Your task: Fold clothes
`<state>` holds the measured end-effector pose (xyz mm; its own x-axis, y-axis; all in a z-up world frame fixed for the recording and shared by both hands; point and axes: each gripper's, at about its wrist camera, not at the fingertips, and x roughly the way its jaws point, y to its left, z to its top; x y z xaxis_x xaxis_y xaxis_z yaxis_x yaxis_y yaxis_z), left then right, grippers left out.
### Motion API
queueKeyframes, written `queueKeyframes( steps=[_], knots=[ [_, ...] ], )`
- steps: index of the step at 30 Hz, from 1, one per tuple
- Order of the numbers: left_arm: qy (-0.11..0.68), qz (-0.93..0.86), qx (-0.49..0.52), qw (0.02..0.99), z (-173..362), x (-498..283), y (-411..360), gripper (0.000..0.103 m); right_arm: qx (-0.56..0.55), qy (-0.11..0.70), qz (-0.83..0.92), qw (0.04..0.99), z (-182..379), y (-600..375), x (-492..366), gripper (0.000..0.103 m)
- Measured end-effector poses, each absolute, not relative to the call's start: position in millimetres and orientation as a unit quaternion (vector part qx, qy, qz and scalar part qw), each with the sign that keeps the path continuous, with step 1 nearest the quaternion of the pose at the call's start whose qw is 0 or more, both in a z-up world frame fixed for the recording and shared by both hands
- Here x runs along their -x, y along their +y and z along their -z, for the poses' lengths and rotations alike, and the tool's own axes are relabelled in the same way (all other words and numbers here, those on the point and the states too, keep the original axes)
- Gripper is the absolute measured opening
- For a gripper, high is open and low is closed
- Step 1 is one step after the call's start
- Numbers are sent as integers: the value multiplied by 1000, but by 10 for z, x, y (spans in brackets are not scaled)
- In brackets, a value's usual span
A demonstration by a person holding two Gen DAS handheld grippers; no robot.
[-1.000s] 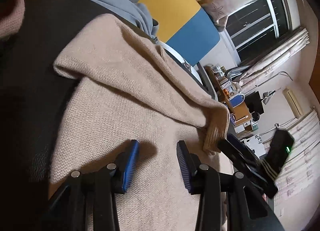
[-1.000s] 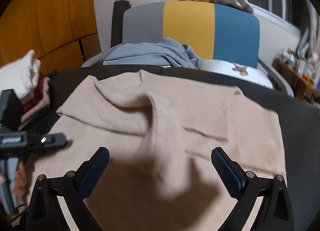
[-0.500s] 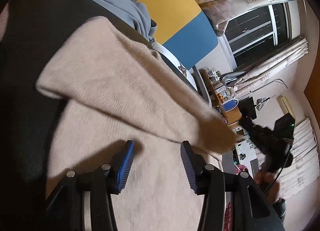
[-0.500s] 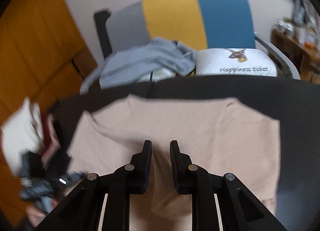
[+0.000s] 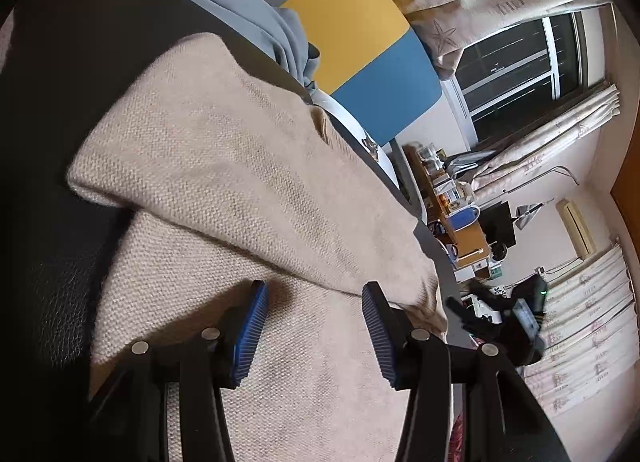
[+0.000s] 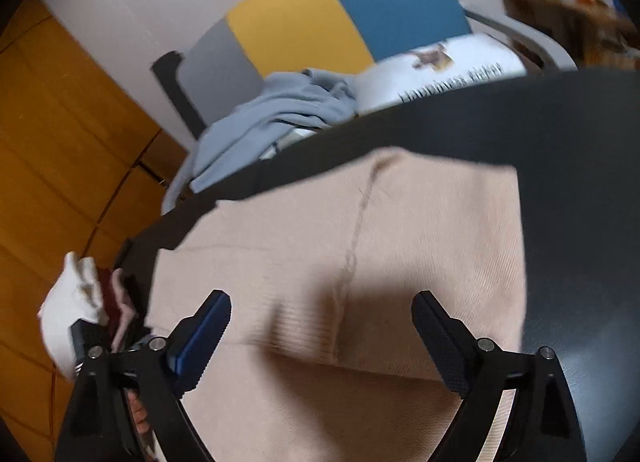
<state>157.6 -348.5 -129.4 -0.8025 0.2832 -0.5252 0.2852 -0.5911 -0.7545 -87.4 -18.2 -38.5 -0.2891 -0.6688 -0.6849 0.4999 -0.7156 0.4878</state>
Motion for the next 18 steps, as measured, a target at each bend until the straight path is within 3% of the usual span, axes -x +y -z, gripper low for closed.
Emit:
queueKeyframes(
  steps=[6,8,9,10,15,18],
  knots=[
    [441,842,-312,6,1284,-1568,-3428,49,-444,-41,825,346,612,-529,911,93],
    [441,842,-311,8,1287,-1573,-3428,49,-439,-17,821,364,638,-665,861,87],
    [442,841,-311,8,1288,-1573,-3431,49,-439,-7,818,370,656,-722,839,70],
    [444,840,-311,8,1289,-1573,-3435,49,-443,-2,815,373,676,-772,825,44],
    [485,823,-296,-5,1326,-1612,-3525,50,-435,79,819,367,565,-1019,727,20],
    [544,796,-263,-22,1396,-1682,-3662,50,-395,176,830,352,281,-1193,627,20]
  ],
)
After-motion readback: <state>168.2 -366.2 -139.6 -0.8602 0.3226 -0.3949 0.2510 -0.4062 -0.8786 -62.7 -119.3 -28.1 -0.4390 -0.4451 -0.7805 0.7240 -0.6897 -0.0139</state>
